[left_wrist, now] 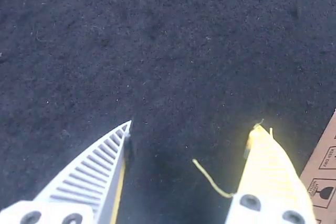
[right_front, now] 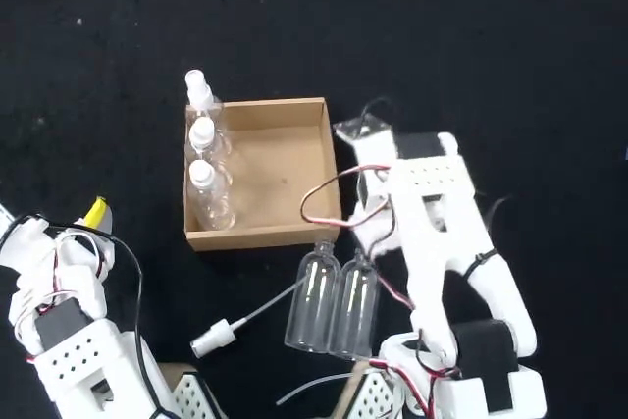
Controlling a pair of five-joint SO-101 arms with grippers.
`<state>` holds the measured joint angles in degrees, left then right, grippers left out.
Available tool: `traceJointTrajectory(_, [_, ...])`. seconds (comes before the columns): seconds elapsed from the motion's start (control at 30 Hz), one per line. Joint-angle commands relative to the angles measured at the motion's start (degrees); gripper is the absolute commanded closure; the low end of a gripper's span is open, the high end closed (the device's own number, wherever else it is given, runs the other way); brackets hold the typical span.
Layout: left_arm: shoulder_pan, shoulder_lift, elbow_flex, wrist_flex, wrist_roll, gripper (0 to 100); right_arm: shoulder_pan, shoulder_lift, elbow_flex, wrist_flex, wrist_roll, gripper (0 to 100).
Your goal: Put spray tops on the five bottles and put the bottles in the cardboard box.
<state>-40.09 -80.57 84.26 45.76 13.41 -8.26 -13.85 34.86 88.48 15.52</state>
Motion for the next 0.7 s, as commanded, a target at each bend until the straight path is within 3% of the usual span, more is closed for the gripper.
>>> traceJointTrajectory(0.0, [-0.4,-0.1,-0.7,-1.2,-0.1,69,-5.5,-3.0,1.9,0.5,0.0,83.5])
traceJointTrajectory(0.27, [-0.4,-0.1,-0.7,-1.2,-0.1,69,-8.5,-3.8,5.4,-2.1,-3.6,83.2])
traceJointTrajectory(0.47, [-0.4,-0.1,-0.7,-1.3,-0.1,69,-12.8,-16.8,10.2,-4.2,-4.2,83.5])
traceJointTrajectory(0.67, [-0.4,-0.1,-0.7,-1.3,-0.1,69,-10.1,-24.5,13.7,-5.5,-6.1,83.5])
